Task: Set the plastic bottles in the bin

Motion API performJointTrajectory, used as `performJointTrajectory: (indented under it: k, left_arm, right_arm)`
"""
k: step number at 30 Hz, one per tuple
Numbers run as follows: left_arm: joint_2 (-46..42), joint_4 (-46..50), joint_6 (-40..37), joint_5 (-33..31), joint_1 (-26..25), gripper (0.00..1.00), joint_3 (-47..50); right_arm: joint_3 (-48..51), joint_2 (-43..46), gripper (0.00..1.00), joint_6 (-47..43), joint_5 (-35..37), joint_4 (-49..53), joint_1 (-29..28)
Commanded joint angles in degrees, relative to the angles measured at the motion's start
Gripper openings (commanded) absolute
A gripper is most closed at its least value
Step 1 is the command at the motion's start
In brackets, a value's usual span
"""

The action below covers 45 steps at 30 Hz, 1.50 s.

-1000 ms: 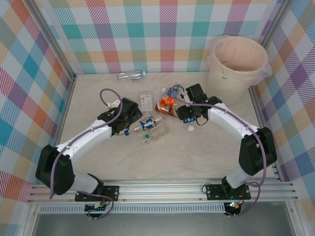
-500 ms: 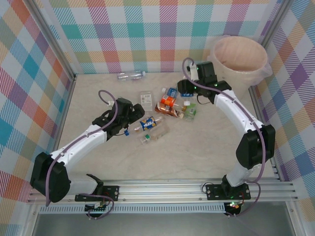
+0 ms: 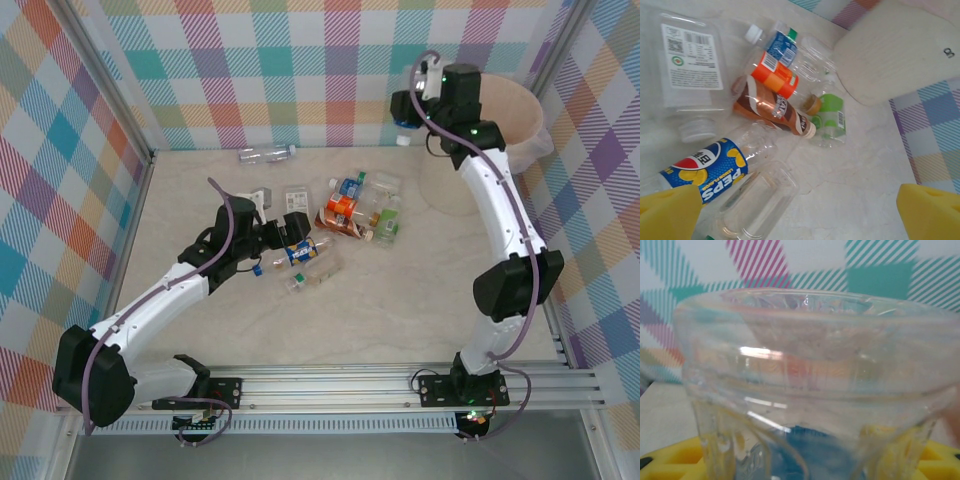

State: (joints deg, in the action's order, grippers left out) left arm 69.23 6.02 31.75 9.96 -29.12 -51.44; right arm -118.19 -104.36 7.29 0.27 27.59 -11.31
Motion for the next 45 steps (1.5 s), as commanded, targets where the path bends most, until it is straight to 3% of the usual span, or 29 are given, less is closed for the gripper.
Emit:
performJointTrajectory:
  k: [1, 6, 12, 24, 32, 39, 45]
  left_arm:
    - [-1.49, -1.45, -2.45, 2.23, 0.47, 1.00, 0.46]
    - [-0.82, -1.18, -2.18, 1.82, 0.48, 1.00, 0.64]
    - [1.15, -2.49, -1.17, 2.17, 0.47, 1.00, 0.98]
    - [5.37, -2.73, 1.39, 1.59, 0.47, 1.00, -0.11]
    - [4.32, -0.21, 2.27, -0.29, 0.40, 1.00, 1.29]
    - [3.50, 4.95, -0.38, -0.01, 0.30, 1.00, 0.45]
    - [1.98, 9.27, -3.54, -1.08, 0.21, 1.00, -0.68]
  right_arm:
    - [-6.06, -2.66, 0.52, 1.28, 4.28, 0.10, 3.75]
    - [-11.76, -5.83, 0.52, 5.51, 5.67, -0.04, 9.04]
    - [-12.49, -7.78, 0.53, 6.45, 15.60, 1.09, 13.34]
    - [-9.69, -11.33, 0.56, -10.71, 26.82, -3.27, 16.31]
    - [-16.49, -17.83, 0.58, -11.46, 28.86, 1.36, 17.61]
    - [-22.29, -20.93, 0.80, -9.60, 34.95, 5.97, 17.42]
    - [-22.39, -20.38, 0.88, -7.09, 36.55, 7.87, 17.36]
